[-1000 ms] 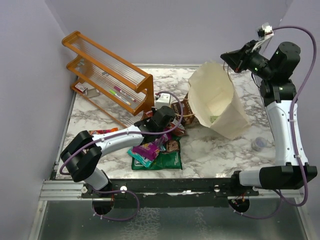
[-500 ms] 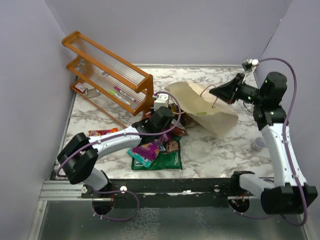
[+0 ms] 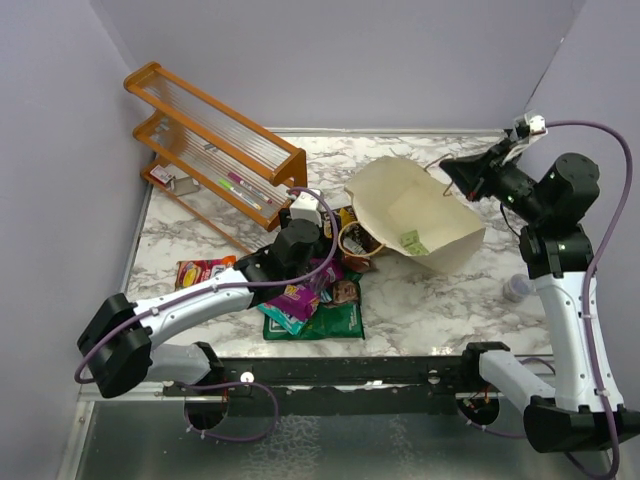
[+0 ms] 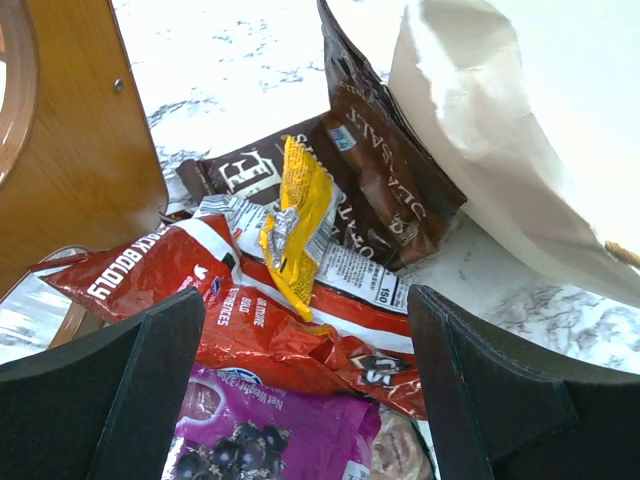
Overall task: Take the snacks out of the paper bag
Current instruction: Place the snack at the center of the board.
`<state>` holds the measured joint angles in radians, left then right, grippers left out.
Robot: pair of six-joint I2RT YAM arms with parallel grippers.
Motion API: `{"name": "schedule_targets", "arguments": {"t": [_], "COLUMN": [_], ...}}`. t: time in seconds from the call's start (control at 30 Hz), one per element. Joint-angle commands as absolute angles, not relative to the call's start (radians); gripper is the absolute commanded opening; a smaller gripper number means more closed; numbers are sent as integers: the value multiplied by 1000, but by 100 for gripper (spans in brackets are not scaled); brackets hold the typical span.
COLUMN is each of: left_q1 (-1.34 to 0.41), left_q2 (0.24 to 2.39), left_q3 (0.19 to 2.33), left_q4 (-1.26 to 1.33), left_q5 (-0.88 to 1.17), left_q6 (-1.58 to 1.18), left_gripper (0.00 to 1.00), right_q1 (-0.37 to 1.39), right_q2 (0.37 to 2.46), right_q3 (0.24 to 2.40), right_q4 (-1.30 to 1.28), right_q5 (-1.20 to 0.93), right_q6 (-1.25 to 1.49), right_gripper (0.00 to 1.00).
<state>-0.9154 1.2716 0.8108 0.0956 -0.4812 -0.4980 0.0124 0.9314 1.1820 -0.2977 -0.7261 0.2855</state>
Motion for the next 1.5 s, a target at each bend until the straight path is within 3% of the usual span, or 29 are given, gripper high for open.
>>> {"name": "schedule_targets", "arguments": {"t": [0.0,0.27,0.43,0.6,0.8,0.97,1.1,1.27,1.37,1.47], "left_q1": [-911,-911,-911,-911,-911,-910,-911,-911,-911,-911], "left_q2": [1214,1148,1114,1119,1111,1102,1104,1098,1077,1057], "left_q3": [807,834,821,848,853,831,836,856,845,830], "left_q4": [123,74,78,48,37,53,59,46,71,105], "left_q5": [-418,-389,-358,-310,-274,-274,-250,-236,-210,-166], "left_q6": [-469,-429,-399,-392,-390,-395,-401,-393,-383,-373], "left_gripper": [85,86,87,88,99,99,99,99,99,99], "right_q1": [15,14,8,-51,-52,-52,-52,-52,-52,-45], "right_q2": [966,1251,1326,1438,1525,1511,1523,1612,1555,1405], "right_q3": [1219,1526,1529,1641,1790,1756,1710,1806,1670,1349], "right_q4": [-149,-211,-160,-188,-291,-321,-252,-446,-448,-105], "right_q5": [-468,-347,-445,-591,-806,-994,-949,-1065,-1237,-1314], "right_q6": [106,-231,-561,-633,-622,-679,-720,-870,-782,-376], "right_gripper": [1,1,1,1,1,1,1,1,1,1]}}
